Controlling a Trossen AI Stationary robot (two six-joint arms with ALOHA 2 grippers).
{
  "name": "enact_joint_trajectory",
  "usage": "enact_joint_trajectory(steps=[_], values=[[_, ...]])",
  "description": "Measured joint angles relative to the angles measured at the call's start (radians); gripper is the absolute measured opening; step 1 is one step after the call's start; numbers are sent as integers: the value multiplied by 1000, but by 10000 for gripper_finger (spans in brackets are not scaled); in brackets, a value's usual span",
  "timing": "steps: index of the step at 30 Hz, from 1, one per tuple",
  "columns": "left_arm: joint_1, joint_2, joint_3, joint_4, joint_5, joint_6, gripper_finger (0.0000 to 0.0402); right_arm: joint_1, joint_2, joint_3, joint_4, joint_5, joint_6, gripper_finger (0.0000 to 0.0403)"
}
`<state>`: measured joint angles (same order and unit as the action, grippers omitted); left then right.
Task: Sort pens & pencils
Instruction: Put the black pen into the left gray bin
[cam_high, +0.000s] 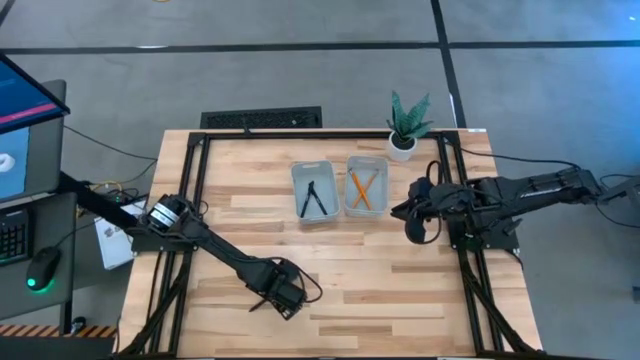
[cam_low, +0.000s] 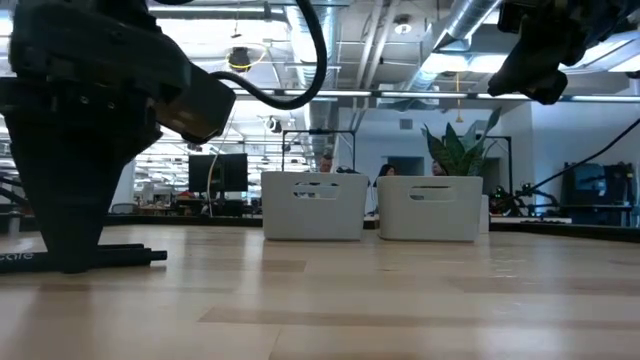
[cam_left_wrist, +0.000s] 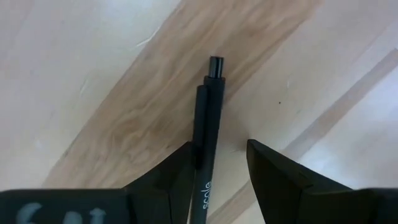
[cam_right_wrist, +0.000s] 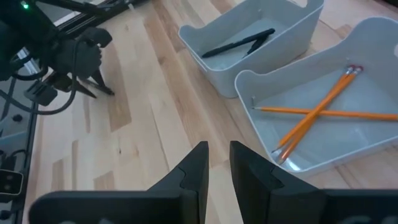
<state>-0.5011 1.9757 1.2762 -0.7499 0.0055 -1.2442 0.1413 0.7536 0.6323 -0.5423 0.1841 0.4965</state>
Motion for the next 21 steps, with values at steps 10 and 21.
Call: enact_joint_trajectory(steps=[10, 21], values=[[1, 2, -1, 0, 1, -22, 140, 0, 0, 0, -1, 0, 0, 88], [2, 3, -2, 0, -8, -43, 140, 0, 0, 0, -1, 0, 0, 88]])
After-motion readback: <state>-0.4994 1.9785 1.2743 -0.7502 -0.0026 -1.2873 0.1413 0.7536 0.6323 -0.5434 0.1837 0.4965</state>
